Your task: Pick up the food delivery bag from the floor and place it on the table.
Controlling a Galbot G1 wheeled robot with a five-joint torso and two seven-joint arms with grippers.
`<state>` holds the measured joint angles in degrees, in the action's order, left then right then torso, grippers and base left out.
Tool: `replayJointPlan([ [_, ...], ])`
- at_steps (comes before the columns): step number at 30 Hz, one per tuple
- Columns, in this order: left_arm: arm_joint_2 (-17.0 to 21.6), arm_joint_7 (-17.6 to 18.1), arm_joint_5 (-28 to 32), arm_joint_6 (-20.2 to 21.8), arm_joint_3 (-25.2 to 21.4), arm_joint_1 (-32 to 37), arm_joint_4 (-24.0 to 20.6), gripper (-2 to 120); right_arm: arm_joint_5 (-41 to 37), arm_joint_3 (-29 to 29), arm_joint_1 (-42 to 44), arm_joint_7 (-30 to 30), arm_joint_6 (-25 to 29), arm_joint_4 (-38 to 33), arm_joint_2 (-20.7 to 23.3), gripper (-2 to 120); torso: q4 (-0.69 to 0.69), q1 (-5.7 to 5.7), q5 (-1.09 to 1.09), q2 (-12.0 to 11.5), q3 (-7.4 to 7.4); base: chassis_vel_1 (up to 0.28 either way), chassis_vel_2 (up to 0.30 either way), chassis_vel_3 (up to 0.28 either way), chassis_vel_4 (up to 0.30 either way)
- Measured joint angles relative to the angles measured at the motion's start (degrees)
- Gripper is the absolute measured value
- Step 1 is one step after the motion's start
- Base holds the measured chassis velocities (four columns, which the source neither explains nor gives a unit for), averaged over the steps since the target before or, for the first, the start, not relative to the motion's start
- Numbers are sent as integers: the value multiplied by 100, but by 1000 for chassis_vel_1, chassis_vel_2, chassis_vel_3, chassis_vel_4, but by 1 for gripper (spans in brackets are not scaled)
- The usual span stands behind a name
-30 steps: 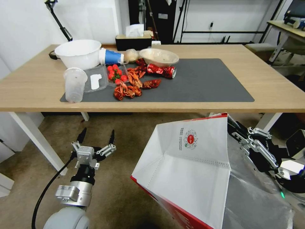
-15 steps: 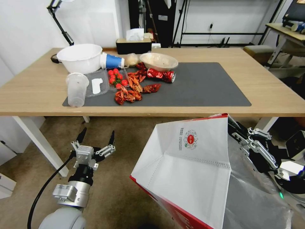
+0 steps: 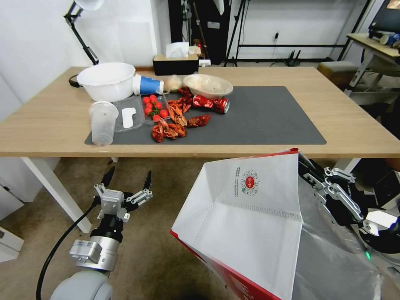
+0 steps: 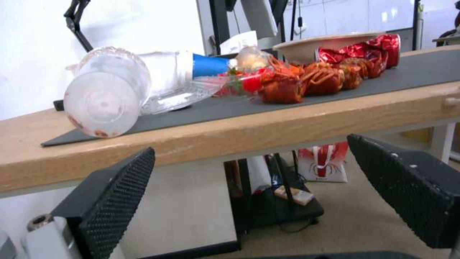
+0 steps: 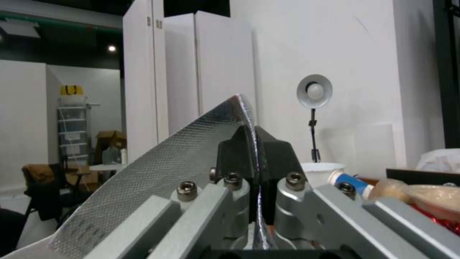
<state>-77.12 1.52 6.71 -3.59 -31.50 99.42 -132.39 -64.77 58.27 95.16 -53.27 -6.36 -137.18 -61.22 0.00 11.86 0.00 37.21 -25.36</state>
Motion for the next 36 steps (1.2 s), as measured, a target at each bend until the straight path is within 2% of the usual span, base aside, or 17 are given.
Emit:
replayJointPlan([
  [36,-8,25,-11,-5,-13,-45,87,100,54,-32,8,23,31,1,-42,0,0,370,0,899,-528,0,0,0,0],
])
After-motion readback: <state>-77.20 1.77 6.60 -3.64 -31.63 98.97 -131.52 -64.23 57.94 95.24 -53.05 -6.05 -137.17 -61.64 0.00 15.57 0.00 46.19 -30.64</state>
